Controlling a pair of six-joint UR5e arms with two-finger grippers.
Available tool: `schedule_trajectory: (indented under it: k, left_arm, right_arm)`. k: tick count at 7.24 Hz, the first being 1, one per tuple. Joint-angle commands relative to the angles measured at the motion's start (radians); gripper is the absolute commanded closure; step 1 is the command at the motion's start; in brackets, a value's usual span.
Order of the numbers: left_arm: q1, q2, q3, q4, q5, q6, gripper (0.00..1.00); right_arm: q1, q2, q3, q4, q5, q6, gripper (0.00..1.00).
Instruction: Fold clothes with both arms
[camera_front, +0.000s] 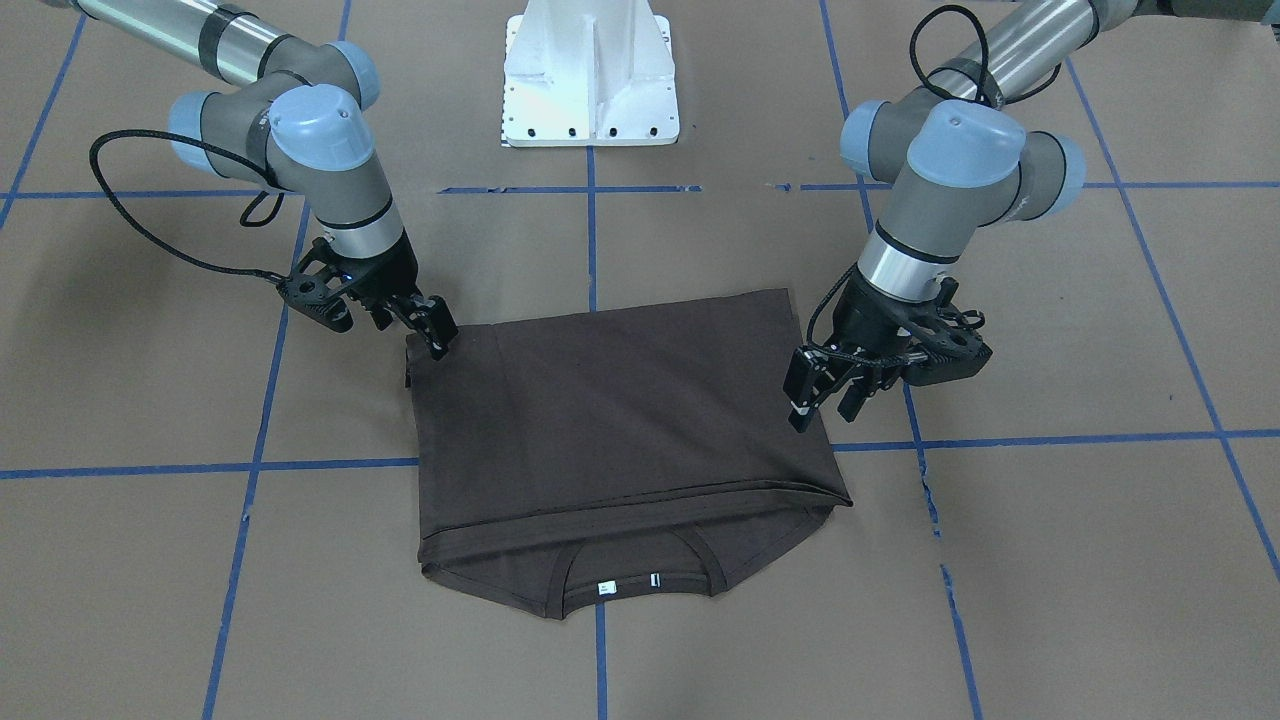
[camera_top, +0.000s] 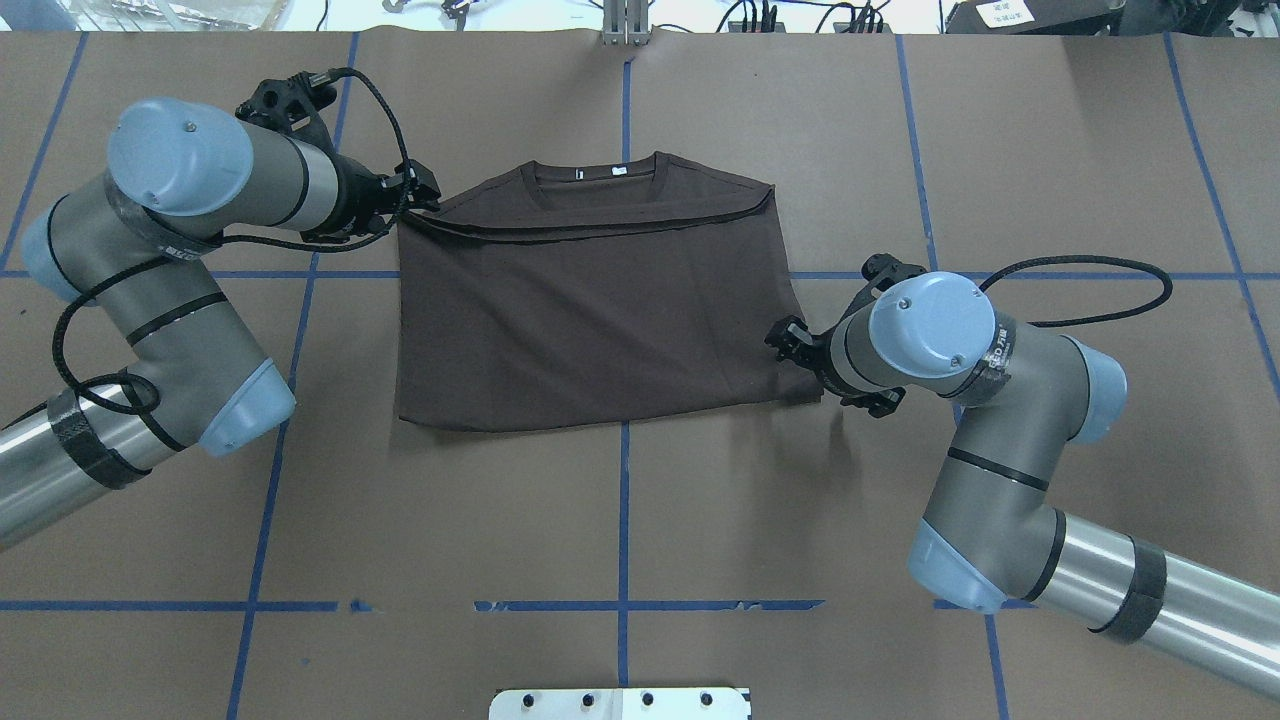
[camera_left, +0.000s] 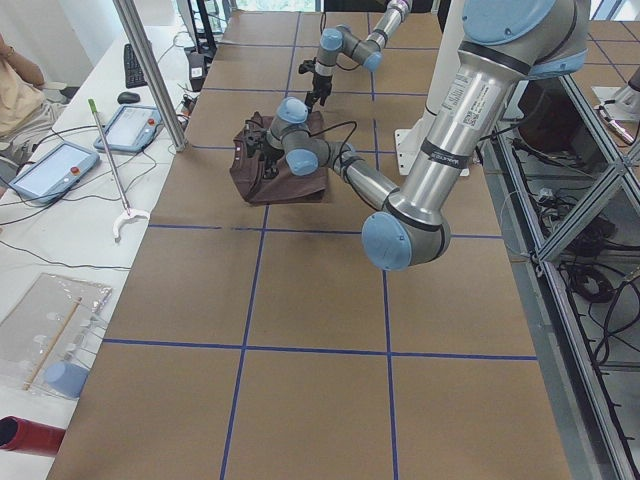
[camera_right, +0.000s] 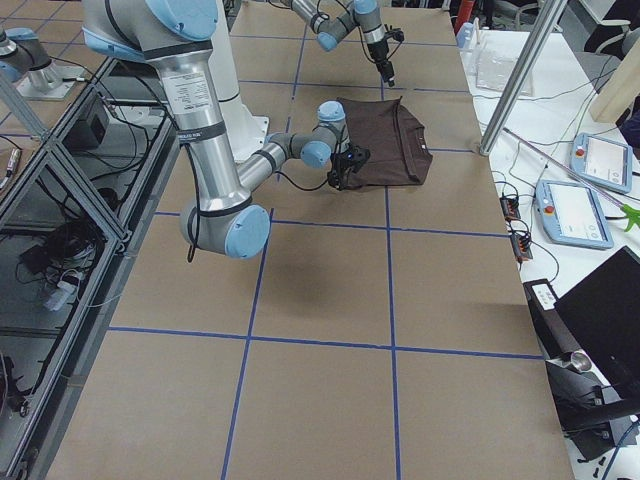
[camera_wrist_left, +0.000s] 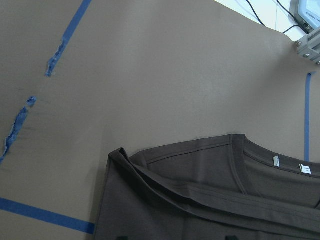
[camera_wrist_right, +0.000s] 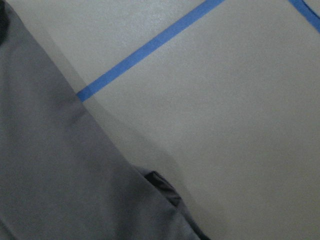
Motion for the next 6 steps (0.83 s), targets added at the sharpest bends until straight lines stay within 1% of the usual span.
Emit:
schedule_trajectory:
  k: [1,2,3,4,6]
  left_arm:
    - [-0.001,0.004,-0.011,0.004,0.003,0.000,0.28]
    - [-0.001,0.004,-0.012,0.004,0.003,0.000,0.28]
    - [-0.001,0.004,-0.012,0.005,0.003,-0.002,0.28]
    - [-0.001,0.004,-0.020,0.007,0.003,-0.002,0.28]
    - [-0.005,0.009,-0.025,0.007,0.003,-0.002,0.28]
  right_arm:
    - [-0.008,-0.005,0.001,-0.001,0.002,0.000,0.19]
    - [-0.006,-0.008,0.001,-0.015,0.002,0.003,0.46]
    - [-0.006,-0.018,0.002,-0.027,0.002,0.005,0.88]
    - [-0.008,-0.012,0.013,-0.028,0.009,0.003,1.00]
    - [-0.011,-0.001,0.010,-0.027,0.011,0.005,1.00]
